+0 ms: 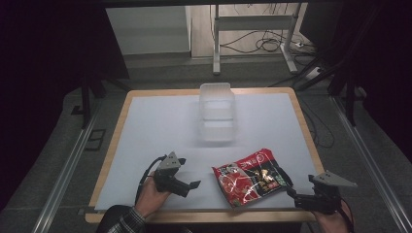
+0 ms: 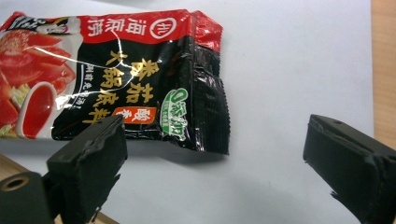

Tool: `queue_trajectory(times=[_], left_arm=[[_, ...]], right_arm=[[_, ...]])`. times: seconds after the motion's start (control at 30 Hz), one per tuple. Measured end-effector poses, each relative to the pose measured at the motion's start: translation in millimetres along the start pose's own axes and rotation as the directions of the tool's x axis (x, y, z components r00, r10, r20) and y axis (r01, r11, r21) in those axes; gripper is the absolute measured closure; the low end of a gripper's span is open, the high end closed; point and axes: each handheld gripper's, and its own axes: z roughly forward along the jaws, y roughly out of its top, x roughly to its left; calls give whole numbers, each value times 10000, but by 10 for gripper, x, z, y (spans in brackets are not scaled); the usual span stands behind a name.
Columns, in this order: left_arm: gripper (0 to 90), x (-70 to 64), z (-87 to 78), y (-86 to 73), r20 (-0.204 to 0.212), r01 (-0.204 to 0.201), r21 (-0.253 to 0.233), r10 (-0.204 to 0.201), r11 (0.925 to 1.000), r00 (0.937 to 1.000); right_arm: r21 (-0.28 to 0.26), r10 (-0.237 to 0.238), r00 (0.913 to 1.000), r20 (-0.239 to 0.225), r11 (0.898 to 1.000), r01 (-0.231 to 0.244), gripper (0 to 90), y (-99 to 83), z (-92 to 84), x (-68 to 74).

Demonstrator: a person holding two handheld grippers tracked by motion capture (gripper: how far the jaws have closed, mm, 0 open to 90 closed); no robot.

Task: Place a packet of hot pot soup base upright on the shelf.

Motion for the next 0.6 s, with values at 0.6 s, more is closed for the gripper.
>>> queue_trajectory(times=[0.6], left_arm=[[19,-61,73,23,-431,-730,1145,784,9907,9960]], right_arm=[[171,-25,9997,-253,9998,29,54,-23,54,-20]])
